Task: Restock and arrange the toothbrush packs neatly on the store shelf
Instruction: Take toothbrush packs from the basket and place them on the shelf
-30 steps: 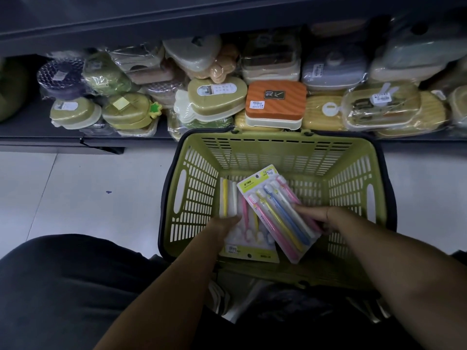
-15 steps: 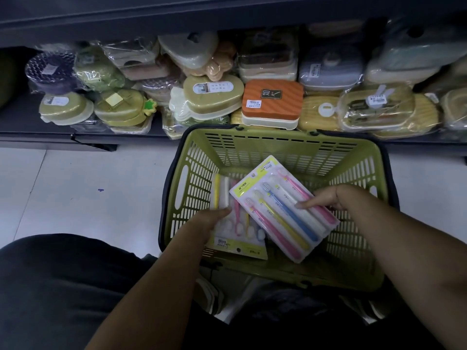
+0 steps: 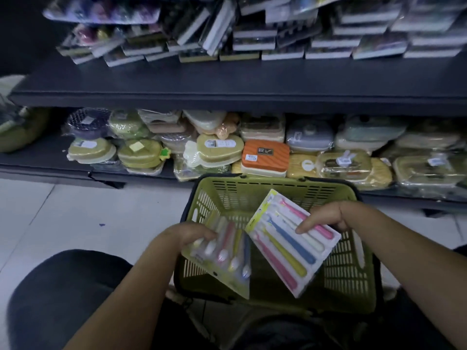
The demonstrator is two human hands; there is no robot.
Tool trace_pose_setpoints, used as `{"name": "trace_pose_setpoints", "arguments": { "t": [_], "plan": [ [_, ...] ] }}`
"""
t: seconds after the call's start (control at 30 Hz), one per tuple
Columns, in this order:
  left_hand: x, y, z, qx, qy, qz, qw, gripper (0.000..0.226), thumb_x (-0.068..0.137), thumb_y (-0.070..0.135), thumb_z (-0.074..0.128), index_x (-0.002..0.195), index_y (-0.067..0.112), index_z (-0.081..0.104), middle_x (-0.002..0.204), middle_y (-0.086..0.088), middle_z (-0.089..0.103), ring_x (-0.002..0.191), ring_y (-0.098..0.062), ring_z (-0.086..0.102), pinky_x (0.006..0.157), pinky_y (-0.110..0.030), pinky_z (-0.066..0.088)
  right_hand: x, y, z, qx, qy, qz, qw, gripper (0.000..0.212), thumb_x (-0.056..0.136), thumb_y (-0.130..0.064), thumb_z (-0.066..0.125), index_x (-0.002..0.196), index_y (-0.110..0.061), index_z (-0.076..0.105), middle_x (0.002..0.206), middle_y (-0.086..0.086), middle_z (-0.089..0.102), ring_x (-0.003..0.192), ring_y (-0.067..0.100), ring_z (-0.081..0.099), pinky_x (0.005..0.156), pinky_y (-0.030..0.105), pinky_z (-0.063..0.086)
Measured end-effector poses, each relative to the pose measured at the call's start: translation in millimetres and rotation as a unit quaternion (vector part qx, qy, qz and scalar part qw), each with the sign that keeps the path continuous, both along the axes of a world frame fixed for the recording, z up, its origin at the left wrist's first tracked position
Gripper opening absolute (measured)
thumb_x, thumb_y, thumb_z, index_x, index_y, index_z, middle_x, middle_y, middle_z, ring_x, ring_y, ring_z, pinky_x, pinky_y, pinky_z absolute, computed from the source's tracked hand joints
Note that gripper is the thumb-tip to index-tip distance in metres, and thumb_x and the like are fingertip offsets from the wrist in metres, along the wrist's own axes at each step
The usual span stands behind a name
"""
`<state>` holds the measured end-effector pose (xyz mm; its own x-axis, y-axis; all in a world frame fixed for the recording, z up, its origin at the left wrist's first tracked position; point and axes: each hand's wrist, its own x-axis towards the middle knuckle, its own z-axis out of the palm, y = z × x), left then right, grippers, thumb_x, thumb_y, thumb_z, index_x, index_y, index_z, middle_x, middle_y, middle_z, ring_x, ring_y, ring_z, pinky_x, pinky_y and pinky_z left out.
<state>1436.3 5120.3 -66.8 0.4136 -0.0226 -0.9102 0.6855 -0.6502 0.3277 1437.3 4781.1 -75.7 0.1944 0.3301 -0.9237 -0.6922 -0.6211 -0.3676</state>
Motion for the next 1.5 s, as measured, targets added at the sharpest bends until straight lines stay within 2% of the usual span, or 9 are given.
{"name": "trace_pose_setpoints", "arguments": {
  "t": [0.17, 0.43, 0.53, 0.63, 0.83, 0.93, 1.1, 1.33, 1.5],
  "plan": [
    [3.4, 11.9, 65.1, -0.047, -0.07, -0.074, 0.994, 0.067, 0.049, 0.05, 0.082, 0.107, 0.017, 0.073, 0.111, -0.006, 0.072, 0.107, -0.026, 0.065, 0.099, -0.035, 0.048, -6.9, -21.3, 83.9, 0.011, -0.074, 0.011, 0.997, 0.079, 0.051, -0.037, 0.087, 0.12, -0.009, 0.062, 0.111, 0.011, 0.072, 0.102, 0.026, 0.07, 0.088, 0.039, 0.056],
    [24.2, 14.1, 194.7, -0.233, -0.208, -0.094, 0.945, 0.054, 0.074, 0.027, 0.084, 0.125, 0.029, 0.066, 0.125, 0.003, 0.068, 0.115, -0.014, 0.064, 0.094, -0.028, 0.052, -35.8, -88.9, 218.0, 0.102, -0.294, -0.157, 0.937, 0.068, 0.067, -0.024, 0.083, 0.129, -0.009, 0.059, 0.123, 0.016, 0.067, 0.111, 0.036, 0.065, 0.086, 0.041, 0.056],
    [36.8, -4.1, 232.6, -0.323, -0.247, -0.09, 0.909, 0.046, 0.08, 0.017, 0.072, 0.124, 0.027, 0.067, 0.129, -0.009, 0.065, 0.119, -0.031, 0.062, 0.098, -0.041, 0.051, -43.7, -102.2, 253.1, 0.158, -0.344, -0.261, 0.888, 0.066, 0.05, -0.018, 0.092, 0.111, -0.005, 0.071, 0.112, 0.027, 0.068, 0.096, 0.045, 0.068, 0.07, 0.044, 0.059],
    [46.0, -27.8, 271.5, -0.36, -0.301, -0.089, 0.879, 0.044, 0.082, 0.014, 0.064, 0.125, 0.025, 0.066, 0.129, -0.013, 0.064, 0.117, -0.035, 0.062, 0.093, -0.039, 0.054, -43.7, -109.7, 284.2, 0.163, -0.44, -0.341, 0.815, 0.019, 0.074, 0.004, 0.068, 0.09, -0.004, 0.076, 0.09, 0.024, 0.073, 0.069, 0.037, 0.072, 0.05, 0.039, 0.057],
    [94.3, -70.2, 344.5, -0.273, -0.45, -0.03, 0.85, 0.086, 0.046, 0.057, 0.091, 0.123, 0.027, 0.067, 0.121, -0.004, 0.069, 0.109, -0.029, 0.067, 0.099, -0.046, 0.05, 18.5, -130.6, 308.8, 0.166, -0.523, -0.459, 0.699, 0.033, 0.09, -0.021, 0.056, 0.121, -0.01, 0.063, 0.098, 0.001, 0.076, 0.079, 0.01, 0.073, 0.067, 0.022, 0.059],
    [122.0, -92.9, 370.3, -0.282, -0.489, 0.098, 0.82, 0.031, 0.077, 0.033, 0.079, 0.099, 0.013, 0.07, 0.092, -0.003, 0.073, 0.086, -0.02, 0.069, 0.089, -0.034, 0.054, 66.5, -134.9, 310.6, 0.15, -0.532, -0.515, 0.656, 0.012, 0.097, -0.006, 0.051, 0.096, -0.005, 0.063, 0.071, 0.001, 0.074, 0.057, 0.007, 0.069, 0.05, 0.019, 0.055],
    [177.5, -109.5, 394.5, -0.233, -0.531, 0.196, 0.791, 0.012, 0.094, 0.02, 0.063, 0.087, 0.012, 0.057, 0.07, -0.002, 0.06, 0.057, -0.014, 0.055, 0.043, -0.02, 0.045, 140.7, -143.0, 293.9, 0.01, -0.56, -0.504, 0.657, 0.032, 0.086, -0.008, 0.071, 0.114, 0.001, 0.06, 0.098, 0.019, 0.069, 0.065, 0.017, 0.067, 0.061, 0.031, 0.056],
    [262.3, -104.9, 374.0, -0.098, -0.514, 0.153, 0.838, 0.033, 0.089, 0.025, 0.07, 0.108, 0.004, 0.055, 0.138, -0.012, 0.044, 0.131, -0.031, 0.04, 0.096, -0.041, 0.038, 204.2, -124.8, 286.4, -0.008, -0.541, -0.456, 0.706, 0.033, 0.088, -0.013, 0.071, 0.117, -0.003, 0.058, 0.099, 0.014, 0.067, 0.077, 0.024, 0.066, 0.066, 0.031, 0.056],
    [298.4, -103.1, 371.4, 0.009, -0.551, 0.093, 0.829, 0.058, 0.091, 0.02, 0.068, 0.139, -0.001, 0.043, 0.102, -0.016, 0.059, 0.085, -0.03, 0.056, 0.071, -0.035, 0.043, 234.3, -99.9, 289.4, -0.045, -0.558, -0.377, 0.738, 0.026, 0.093, -0.019, 0.065, 0.115, -0.008, 0.057, 0.105, 0.013, 0.062, 0.089, 0.027, 0.059, 0.073, 0.033, 0.05]
  ]
}}
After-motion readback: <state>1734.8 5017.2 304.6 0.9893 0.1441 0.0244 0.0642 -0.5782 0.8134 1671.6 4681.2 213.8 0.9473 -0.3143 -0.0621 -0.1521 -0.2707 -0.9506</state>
